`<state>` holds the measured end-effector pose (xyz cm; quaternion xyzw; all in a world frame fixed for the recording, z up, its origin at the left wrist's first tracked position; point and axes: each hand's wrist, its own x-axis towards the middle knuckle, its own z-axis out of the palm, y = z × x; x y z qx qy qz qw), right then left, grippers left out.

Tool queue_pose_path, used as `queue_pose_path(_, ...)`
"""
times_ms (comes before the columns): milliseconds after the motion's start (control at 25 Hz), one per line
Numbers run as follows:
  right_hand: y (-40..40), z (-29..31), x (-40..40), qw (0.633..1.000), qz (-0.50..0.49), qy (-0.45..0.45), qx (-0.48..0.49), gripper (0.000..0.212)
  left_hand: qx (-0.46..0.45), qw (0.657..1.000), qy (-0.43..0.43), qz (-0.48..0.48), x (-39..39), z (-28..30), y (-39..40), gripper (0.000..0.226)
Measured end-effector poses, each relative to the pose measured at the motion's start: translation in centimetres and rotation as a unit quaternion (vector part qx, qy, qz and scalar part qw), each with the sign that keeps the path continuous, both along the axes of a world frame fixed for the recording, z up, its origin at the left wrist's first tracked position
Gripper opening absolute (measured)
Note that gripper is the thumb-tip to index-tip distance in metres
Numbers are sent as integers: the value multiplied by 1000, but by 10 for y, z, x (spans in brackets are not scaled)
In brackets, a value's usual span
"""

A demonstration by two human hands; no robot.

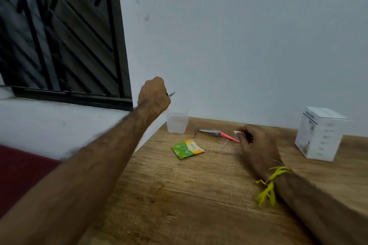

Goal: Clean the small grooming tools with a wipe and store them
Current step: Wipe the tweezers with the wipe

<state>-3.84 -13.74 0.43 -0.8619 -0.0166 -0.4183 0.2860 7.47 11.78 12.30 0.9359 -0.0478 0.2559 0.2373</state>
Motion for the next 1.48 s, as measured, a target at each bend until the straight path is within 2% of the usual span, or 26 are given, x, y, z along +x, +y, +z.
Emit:
queue_pose_path(200, 0, 3, 6, 1000, -15, -14, 19, 5, 183, 983, 14, -27, 31, 2, -16, 21)
queue_pose_path(360, -3, 1, 10, 999, -8, -9, 41, 4, 244, 968, 16, -57, 41, -18, -23, 13)
queue_pose_path(560, -4, -1, 14, 999, -7, -6, 50, 7, 185, 974, 54, -118, 39, -7, -16, 23)
queue_pose_path(760, -9, -1, 10, 997, -36, -30, 66, 6, 59, 978, -121, -162, -13, -12, -37, 18)
queue_pose_path(840, -12, 0, 9, 996, -42, -33, 75, 7, 55, 979, -80, -178, -25, -32, -59, 15)
queue_pose_path(960, -9, -3, 9, 996, -33, -31, 71, 7, 135, 981, 57, -126, -15, -59, -86, 16)
queue_pose_path(1120, 3, 0, 12, 996, -6, -42, 77, 8, 237, 965, 102, -54, -5, -68, -99, 23)
queue_pose_path(1480, -9, -10, 11, 996, 10, -31, 81, 8, 167, 975, 145, -19, -11, -74, -117, 27)
